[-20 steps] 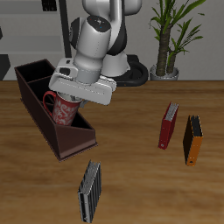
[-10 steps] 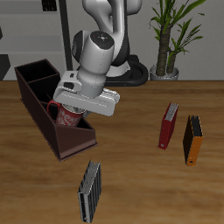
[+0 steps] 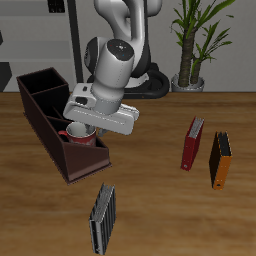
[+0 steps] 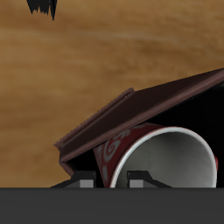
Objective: Place the red mug into the right desk caddy's left compartment
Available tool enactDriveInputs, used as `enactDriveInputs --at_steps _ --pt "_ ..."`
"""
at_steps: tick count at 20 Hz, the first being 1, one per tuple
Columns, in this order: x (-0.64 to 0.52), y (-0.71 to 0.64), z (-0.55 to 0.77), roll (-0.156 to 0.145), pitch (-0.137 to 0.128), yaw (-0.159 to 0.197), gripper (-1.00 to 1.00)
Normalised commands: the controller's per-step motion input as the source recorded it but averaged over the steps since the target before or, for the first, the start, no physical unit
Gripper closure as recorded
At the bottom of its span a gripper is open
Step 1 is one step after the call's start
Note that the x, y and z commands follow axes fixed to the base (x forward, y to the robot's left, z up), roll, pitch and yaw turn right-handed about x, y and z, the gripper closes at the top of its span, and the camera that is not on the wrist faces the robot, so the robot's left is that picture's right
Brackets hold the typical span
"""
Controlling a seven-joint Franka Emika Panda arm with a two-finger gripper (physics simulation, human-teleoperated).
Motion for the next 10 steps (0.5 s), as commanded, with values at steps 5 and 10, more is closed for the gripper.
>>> enactDriveInputs --at_steps 5,10 --pt "0.00 0.04 0.12 -0.002 -0.009 -0.001 -1.00" --pt "-0.06 0.08 0.18 0.011 -0.019 0.009 -1.00"
